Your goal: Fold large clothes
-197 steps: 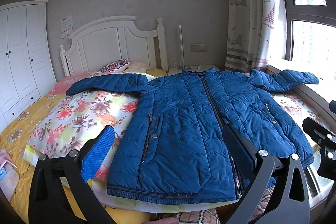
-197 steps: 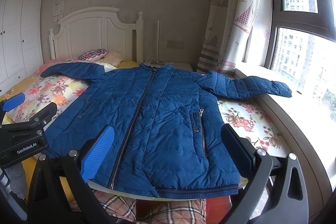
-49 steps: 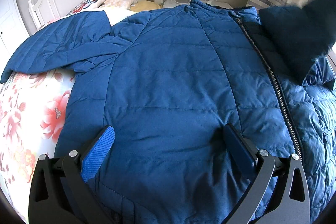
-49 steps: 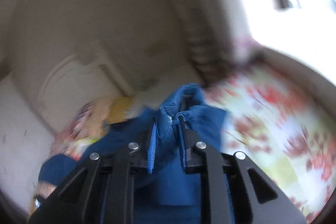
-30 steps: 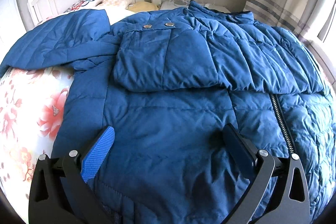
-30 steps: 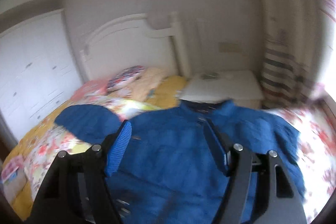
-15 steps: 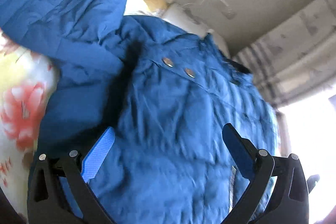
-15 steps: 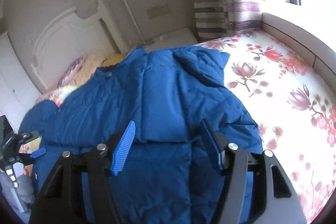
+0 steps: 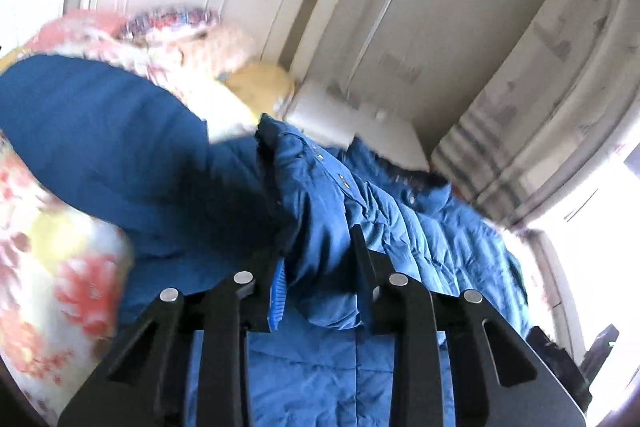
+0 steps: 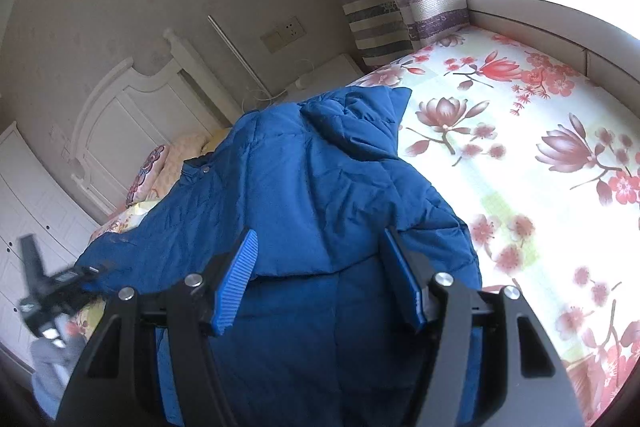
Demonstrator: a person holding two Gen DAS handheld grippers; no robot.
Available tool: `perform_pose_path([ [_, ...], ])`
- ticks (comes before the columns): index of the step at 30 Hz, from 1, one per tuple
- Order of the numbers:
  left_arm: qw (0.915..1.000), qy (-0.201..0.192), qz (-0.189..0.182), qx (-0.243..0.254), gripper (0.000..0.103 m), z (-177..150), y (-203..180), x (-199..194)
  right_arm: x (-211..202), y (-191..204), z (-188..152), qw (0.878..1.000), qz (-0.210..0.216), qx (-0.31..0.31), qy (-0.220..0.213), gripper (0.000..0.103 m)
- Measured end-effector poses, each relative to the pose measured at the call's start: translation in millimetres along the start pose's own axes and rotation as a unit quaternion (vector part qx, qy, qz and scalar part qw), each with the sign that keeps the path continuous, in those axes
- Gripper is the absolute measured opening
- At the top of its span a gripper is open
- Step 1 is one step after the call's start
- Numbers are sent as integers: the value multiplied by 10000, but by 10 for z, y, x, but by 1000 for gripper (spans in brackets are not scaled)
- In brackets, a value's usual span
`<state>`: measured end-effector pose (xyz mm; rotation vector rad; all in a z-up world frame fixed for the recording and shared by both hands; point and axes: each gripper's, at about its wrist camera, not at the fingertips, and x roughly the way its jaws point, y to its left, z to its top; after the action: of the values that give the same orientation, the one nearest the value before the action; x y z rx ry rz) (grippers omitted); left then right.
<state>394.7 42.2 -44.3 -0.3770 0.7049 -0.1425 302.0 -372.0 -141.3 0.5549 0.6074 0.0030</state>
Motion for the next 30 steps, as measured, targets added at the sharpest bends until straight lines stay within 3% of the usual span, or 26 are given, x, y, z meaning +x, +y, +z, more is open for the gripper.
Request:
perform_pose_path([
  [5, 9943, 806, 57, 698, 30, -214, 3, 328, 16, 4, -7, 10000, -62, -8, 7, 63],
  [6, 9913, 1056, 201, 758, 34, -297, 41, 450, 21, 2, -6, 10000, -80, -5, 12, 63],
  [8, 9894, 1133, 591, 696, 38, -364, 144, 509, 29, -1, -6, 9999, -114, -24, 19, 63],
  [10, 9917, 389, 1215, 177, 43, -300, 306, 260, 32, -11, 2, 9999, -126, -26, 16, 63],
  [11, 9910, 65, 1340, -22, 43, -266, 337, 133, 30, -15, 2, 9999, -136, -17, 11, 63],
  [13, 9941, -359, 1021, -73, 47, -177, 250, -88, 29, -16, 5, 9999, -169, -25, 3, 63],
  [14, 9949, -313, 943, 152, 56, -155, 154, -82, 24, -9, 1, 9998, -202, -36, -9, 62],
  [15, 9945, -165, 843, 598, 88, -146, -4, -6, 7, 7, 0, 9996, -283, -66, -55, 62],
  [16, 9919, -80, 843, 951, 99, -167, -123, 84, -14, 38, -3, 9990, -401, -136, -110, 62],
  [18, 9821, 100, 1092, 1533, 99, -285, -319, 346, -25, 144, -7, 9974, -590, -380, -156, 58],
  [21, 9819, 657, 885, 1538, 99, -470, -287, 714, 27, 424, 9, 9919, -777, -1002, -71, 40],
  [23, 9791, 879, 963, 1563, 99, -587, -203, 878, 52, 618, 72, 9871, -832, -1364, -108, 39],
  [27, 9765, 937, 1010, 1656, 99, -627, -220, 839, 219, 921, 342, 9789, -914, -1829, -65, 39],
  [28, 9767, 937, 990, 1657, 99, -631, -211, 828, 293, 951, 383, 9775, -915, -1902, 13, 39],
  [30, 9787, 905, 914, 1598, 99, -609, -214, 823, 646, 944, 410, 9706, -1076, -2072, 590, 39],
])
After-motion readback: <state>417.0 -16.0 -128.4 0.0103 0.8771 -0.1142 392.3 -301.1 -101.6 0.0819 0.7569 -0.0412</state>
